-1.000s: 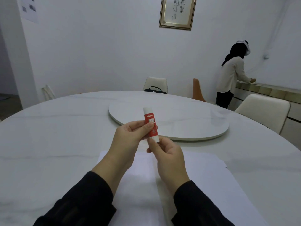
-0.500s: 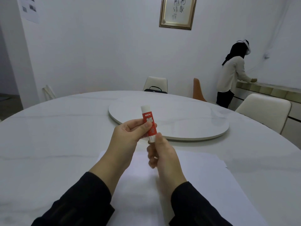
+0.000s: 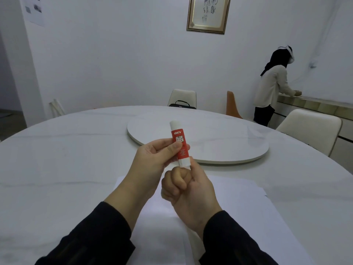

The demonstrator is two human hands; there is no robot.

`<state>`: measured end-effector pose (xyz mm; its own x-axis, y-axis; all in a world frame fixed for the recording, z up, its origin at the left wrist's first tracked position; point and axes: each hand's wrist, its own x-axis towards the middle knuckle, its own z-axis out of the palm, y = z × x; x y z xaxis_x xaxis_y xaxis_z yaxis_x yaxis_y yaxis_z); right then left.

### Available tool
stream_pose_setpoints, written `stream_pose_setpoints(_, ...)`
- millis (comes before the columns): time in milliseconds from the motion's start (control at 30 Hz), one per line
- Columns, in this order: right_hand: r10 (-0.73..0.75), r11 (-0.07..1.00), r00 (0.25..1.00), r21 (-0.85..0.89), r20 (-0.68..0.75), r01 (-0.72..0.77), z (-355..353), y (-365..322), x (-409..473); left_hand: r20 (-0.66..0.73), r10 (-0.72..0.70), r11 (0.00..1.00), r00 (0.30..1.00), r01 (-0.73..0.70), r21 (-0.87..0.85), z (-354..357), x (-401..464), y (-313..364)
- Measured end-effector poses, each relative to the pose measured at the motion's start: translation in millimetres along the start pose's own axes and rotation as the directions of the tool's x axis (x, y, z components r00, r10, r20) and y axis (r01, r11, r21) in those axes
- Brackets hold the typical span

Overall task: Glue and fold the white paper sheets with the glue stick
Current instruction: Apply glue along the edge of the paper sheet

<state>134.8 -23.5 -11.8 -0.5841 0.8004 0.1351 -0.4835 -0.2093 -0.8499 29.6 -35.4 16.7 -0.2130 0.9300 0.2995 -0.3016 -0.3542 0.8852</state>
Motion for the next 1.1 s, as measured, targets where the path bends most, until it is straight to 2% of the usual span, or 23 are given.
stream_pose_setpoints(67,0.022,1.0,1.0,0.004,0.006,-0.022,-1,2,1,-0.008,0.015,1.0,1.0,-0.014,0.017,-1,1,0)
stream_pose_setpoints(133,-0.004,0.994,0.997,-0.113,-0.074,-0.005,-3,3,2,-0.031,0.03,0.999,0.999,-0.029,0.013,-2,2,1)
stream_pose_setpoints(233,-0.209,0.924,0.954,-0.364,-0.215,0.121,-5,4,3,-0.05,0.043,0.999,0.998,-0.042,0.016,-2,2,1)
stream_pose_setpoints(300,-0.353,0.833,0.91,-0.515,-0.216,0.2,-6,4,4,-0.04,0.037,0.999,0.999,-0.036,0.016,-1,1,0)
stream_pose_setpoints(367,-0.399,0.795,0.897,-0.559,-0.191,0.235,-6,5,3,-0.036,0.036,0.999,0.999,-0.036,0.01,-2,1,0)
stream_pose_setpoints(467,-0.33,0.863,0.929,-0.454,-0.169,0.224,-4,3,2,-0.032,0.037,0.999,0.999,-0.036,0.034,-2,2,-1)
stream_pose_setpoints(600,-0.158,0.966,0.966,-0.236,-0.205,0.108,-4,2,4,-0.039,0.021,0.997,0.999,-0.018,0.078,-4,3,-5)
stream_pose_setpoints(700,-0.118,0.992,0.959,-0.082,-0.258,0.1,-4,-2,7,-0.062,0.011,0.984,0.998,0.0,0.176,-1,3,-8)
stream_pose_setpoints(800,-0.13,0.97,0.913,0.141,-0.388,0.198,-14,-13,11,-0.036,-0.004,0.947,0.999,0.015,0.32,-7,8,-9)
stream_pose_setpoints(833,-0.13,0.944,0.886,0.217,-0.445,0.247,-20,-17,12,-0.05,-0.027,0.895,0.998,0.047,0.443,-17,13,-9)
stream_pose_setpoints(867,-0.132,0.915,0.86,0.272,-0.493,0.297,-26,-22,13,-0.08,-0.057,0.783,0.995,0.094,0.615,-30,17,-10)
stream_pose_setpoints(933,-0.134,0.879,0.821,0.316,-0.555,0.357,-38,-28,13,-0.164,-0.176,0.38,0.971,0.221,0.898,-56,22,-14)
stream_pose_setpoints(967,-0.129,0.874,0.808,0.319,-0.575,0.367,-42,-30,13,-0.202,-0.259,0.205,0.945,0.258,0.944,-65,22,-17)
stream_pose_setpoints(1000,-0.121,0.872,0.797,0.32,-0.591,0.37,-46,-31,13,-0.221,-0.33,0.106,0.918,0.269,0.957,-70,20,-19)
stream_pose_setpoints(1033,-0.112,0.873,0.79,0.32,-0.602,0.368,-49,-31,13,-0.217,-0.364,0.067,0.906,0.258,0.964,-73,19,-21)
stream_pose_setpoints(1100,-0.103,0.877,0.781,0.313,-0.616,0.363,-53,-31,13,-0.199,-0.321,0.078,0.926,0.236,0.969,-77,19,-22)
